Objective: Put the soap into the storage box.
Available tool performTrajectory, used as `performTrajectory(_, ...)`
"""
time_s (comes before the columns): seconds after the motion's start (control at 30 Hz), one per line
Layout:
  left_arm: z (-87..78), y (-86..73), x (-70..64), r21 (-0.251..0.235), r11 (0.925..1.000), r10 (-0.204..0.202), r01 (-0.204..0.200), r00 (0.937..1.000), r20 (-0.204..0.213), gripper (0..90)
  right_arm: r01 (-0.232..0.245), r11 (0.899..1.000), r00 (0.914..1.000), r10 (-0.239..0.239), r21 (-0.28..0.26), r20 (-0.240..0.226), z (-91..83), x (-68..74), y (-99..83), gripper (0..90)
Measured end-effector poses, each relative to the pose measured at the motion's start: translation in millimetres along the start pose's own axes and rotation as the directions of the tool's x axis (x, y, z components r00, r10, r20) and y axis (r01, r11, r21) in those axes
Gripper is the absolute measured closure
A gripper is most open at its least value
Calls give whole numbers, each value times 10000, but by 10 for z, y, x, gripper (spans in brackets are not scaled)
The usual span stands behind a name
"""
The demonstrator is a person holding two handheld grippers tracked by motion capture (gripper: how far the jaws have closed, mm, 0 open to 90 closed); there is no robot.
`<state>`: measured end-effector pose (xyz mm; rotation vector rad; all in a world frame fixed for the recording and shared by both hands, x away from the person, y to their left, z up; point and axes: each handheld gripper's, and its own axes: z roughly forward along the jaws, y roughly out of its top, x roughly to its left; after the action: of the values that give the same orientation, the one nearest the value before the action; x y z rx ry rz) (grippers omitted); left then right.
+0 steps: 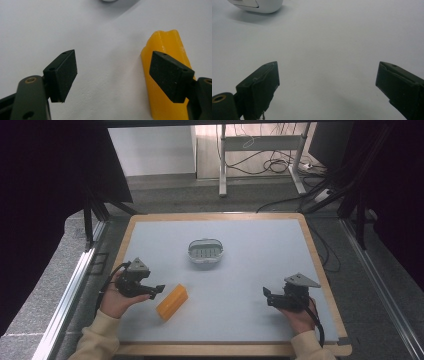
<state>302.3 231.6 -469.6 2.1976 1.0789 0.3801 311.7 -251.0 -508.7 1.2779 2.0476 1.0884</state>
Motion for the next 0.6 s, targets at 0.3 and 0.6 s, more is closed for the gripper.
performTrajectory(0.3,4,1,-3,13,10000,29,-29,10000,46,225,24,10000,10000,-25,86,38,13,-11,-9,59)
performTrajectory(0.6,3,1,-8,34,10000,38,-38,10000,35,225,182,9996,9998,-183,225,75,23,1,-15,67)
